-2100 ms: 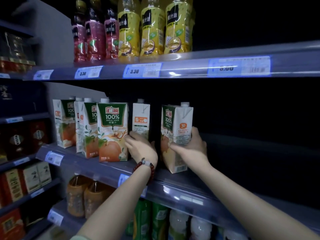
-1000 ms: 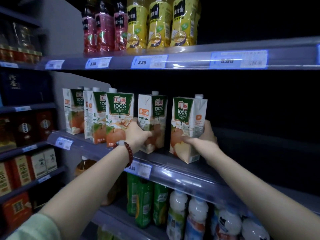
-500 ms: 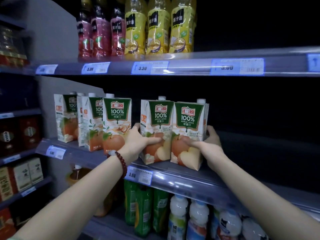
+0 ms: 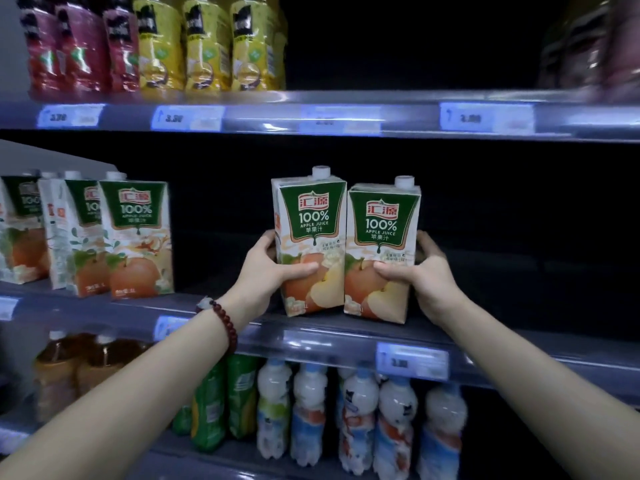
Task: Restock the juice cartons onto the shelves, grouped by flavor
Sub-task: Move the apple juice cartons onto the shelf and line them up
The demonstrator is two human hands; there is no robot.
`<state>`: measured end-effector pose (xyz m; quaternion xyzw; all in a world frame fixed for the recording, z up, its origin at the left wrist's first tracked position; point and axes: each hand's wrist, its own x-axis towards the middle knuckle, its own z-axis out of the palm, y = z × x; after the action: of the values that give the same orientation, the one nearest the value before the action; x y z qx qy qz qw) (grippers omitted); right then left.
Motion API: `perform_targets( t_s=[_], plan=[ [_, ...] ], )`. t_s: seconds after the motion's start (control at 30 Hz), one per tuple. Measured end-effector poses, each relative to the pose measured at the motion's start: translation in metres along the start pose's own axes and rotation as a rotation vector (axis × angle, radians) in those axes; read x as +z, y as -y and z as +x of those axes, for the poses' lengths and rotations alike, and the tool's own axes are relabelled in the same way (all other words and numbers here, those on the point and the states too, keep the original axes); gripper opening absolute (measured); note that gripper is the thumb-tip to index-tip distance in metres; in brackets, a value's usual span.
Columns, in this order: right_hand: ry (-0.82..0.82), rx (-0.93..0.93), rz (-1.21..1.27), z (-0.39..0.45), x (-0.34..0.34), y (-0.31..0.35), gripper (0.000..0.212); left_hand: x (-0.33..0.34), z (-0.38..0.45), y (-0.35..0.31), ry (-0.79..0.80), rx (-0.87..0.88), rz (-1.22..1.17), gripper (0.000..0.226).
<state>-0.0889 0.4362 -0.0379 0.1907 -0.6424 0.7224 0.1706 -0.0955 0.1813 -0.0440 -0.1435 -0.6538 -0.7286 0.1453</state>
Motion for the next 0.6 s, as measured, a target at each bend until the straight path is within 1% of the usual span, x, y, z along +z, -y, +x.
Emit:
perform_targets(
  t_s=[0.07,0.17,0.23,0.37,0.53,0.6],
  plan=[
    [0.003,0.0,-0.017,-0.006,-0.03,0.009,0.07,0.032,-0.006,0.001,-0.003,0.005,-0.02,0.082],
    [0.021,0.014,-0.025,-0.015,-0.073,0.021,0.076,0.074,-0.016,0.002,0.003,0.022,-0.032,0.085],
    [0.029,0.022,-0.028,-0.021,-0.097,0.027,0.077,0.099,-0.021,0.002,0.014,0.034,-0.031,0.087],
    [0.005,0.02,-0.044,-0.027,-0.137,0.04,0.074,0.142,-0.023,-0.002,0.031,0.018,-0.067,0.083],
    [-0.016,-0.005,-0.086,-0.026,-0.178,0.054,0.078,0.186,-0.022,0.0,0.072,-0.028,-0.087,0.093],
    [-0.038,-0.009,-0.083,-0.027,-0.193,0.057,0.077,0.202,-0.02,0.0,0.098,-0.04,-0.097,0.091]
  ],
)
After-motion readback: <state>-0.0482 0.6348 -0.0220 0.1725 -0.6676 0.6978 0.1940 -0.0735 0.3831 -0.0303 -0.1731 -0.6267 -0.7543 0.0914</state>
